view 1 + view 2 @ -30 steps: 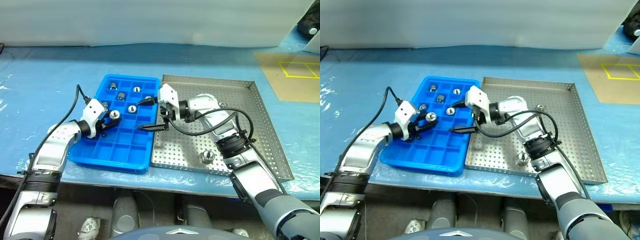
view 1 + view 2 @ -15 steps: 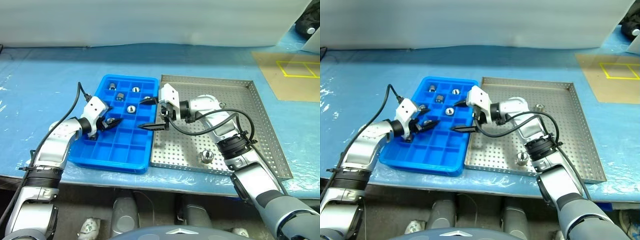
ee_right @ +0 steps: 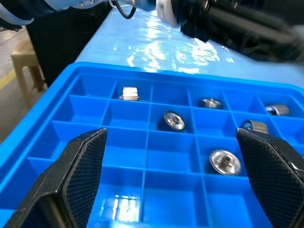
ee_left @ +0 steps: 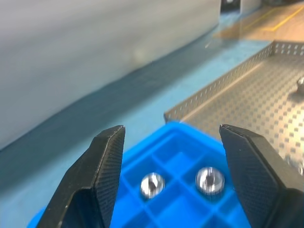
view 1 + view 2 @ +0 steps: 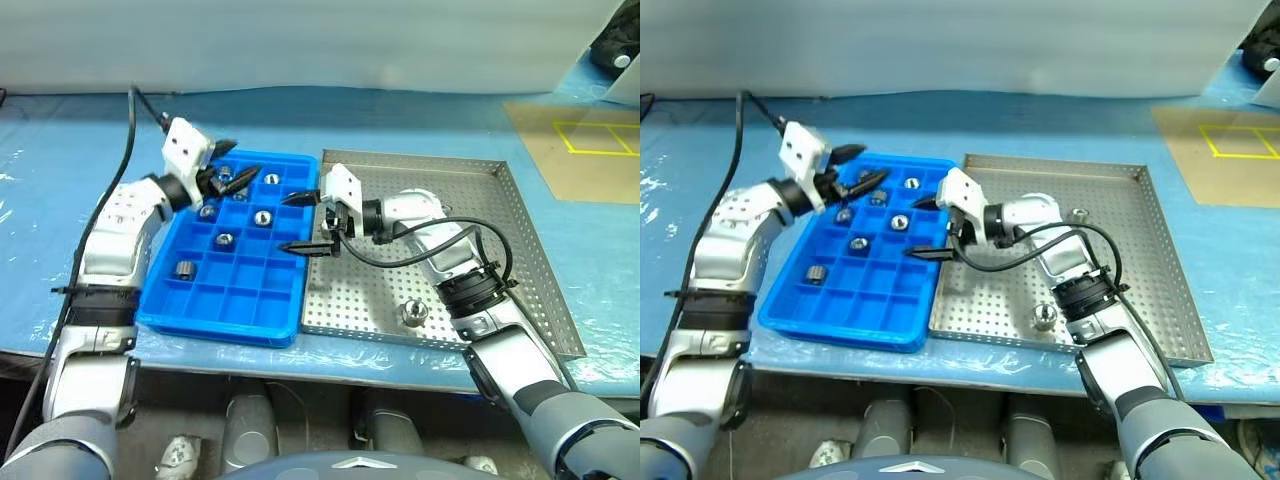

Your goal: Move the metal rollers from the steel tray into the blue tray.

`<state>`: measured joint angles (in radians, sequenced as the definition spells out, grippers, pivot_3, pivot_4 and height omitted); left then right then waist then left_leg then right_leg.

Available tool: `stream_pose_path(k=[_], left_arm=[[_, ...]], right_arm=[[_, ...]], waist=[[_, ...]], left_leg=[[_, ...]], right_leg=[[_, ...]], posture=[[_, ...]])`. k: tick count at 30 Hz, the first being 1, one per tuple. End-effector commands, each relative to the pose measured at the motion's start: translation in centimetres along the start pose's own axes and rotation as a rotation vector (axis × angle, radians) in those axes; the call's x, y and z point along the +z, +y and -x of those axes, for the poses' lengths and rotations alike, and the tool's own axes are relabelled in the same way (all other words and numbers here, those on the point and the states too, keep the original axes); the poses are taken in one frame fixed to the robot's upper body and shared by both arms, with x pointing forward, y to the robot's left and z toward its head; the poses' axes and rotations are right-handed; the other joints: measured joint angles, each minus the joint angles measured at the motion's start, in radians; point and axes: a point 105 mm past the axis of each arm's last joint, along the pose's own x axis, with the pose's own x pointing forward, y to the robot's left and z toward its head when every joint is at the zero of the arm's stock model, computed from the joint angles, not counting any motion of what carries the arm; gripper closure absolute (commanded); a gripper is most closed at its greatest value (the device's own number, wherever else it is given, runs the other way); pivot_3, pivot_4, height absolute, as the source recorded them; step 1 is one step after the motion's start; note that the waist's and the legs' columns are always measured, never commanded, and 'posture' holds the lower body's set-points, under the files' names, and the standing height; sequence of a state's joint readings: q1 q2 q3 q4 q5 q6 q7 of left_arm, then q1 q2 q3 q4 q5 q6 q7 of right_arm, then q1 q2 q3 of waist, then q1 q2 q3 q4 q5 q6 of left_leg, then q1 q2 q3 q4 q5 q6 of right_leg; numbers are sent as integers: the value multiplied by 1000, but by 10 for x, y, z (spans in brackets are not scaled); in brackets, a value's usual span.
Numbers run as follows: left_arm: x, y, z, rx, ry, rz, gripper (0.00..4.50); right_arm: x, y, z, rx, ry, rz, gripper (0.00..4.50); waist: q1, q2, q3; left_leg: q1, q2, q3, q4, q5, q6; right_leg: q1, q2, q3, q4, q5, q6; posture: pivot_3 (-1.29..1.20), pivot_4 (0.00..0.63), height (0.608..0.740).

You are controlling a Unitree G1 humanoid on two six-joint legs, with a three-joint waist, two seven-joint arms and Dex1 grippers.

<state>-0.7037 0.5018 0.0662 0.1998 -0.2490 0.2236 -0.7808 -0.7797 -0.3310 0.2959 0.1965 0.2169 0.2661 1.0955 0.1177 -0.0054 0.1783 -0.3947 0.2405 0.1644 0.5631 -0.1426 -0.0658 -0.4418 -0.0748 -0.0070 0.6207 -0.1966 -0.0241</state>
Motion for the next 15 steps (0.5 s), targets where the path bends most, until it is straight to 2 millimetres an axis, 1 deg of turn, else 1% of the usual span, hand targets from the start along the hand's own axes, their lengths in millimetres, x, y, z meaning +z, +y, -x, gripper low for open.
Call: stream_pose_path(k=[1, 3, 6, 8, 9, 10, 13, 15], left_arm=[[7, -9, -19, -78, -32, -16, 1160], [6, -24, -34, -160, -41, -14, 1160], [-1, -59, -53, -341, -30, -13, 1160], [-8, -82, -62, -453, -17, -22, 1160], [-11, -89, -65, -488, -12, -26, 1160], [-15, -97, -68, -533, -2, -29, 1160], [-26, -122, -79, -664, 34, -59, 1160], [-29, -131, -82, -722, 39, -62, 1160]], right_arm=[[14, -7, 15, -72, -27, 41, 0], [12, -9, 24, -115, -13, 38, 0], [9, -9, 42, -190, 11, 26, 0], [7, -8, 55, -243, 31, 16, 0], [6, -7, 59, -262, 40, 12, 0], [5, -5, 66, -290, 50, 4, 0], [-1, 3, 91, -392, 93, -26, 0], [-2, 7, 100, -433, 110, -40, 0]], waist=[[-6, 0, 0], [-12, 0, 0], [-23, 0, 0], [-34, 0, 0], [-41, -1, 0], [-49, -1, 0], [-71, -1, 0], [-83, -1, 0]], left_leg=[[0, 0, 0, 0, 0, 0], [-1, 0, 0, 0, 0, 0], [-2, -1, 0, 1, 0, 0], [-1, -1, 1, 1, 0, 1], [-1, -1, 1, 1, 0, 1], [-1, -1, 1, 1, 0, 1], [0, -1, 1, 1, 0, 1], [1, -2, 2, 1, -1, 2]], right_leg=[[0, 0, 0, 0, 0, 0], [0, 0, 0, -1, 0, 0], [0, 0, 1, -1, 0, 0], [0, 0, 2, -2, 0, 0], [0, 1, 3, -2, 0, 0], [0, 1, 3, -2, 0, 0], [0, 1, 5, -3, 0, 1], [1, 1, 6, -4, 1, 1]], posture=[[-70, 150, 740], [-125, 150, 740], [-225, 150, 740], [-268, 150, 740], [-319, 150, 740], [-319, 150, 740], [-431, 150, 740], [-483, 150, 740]])
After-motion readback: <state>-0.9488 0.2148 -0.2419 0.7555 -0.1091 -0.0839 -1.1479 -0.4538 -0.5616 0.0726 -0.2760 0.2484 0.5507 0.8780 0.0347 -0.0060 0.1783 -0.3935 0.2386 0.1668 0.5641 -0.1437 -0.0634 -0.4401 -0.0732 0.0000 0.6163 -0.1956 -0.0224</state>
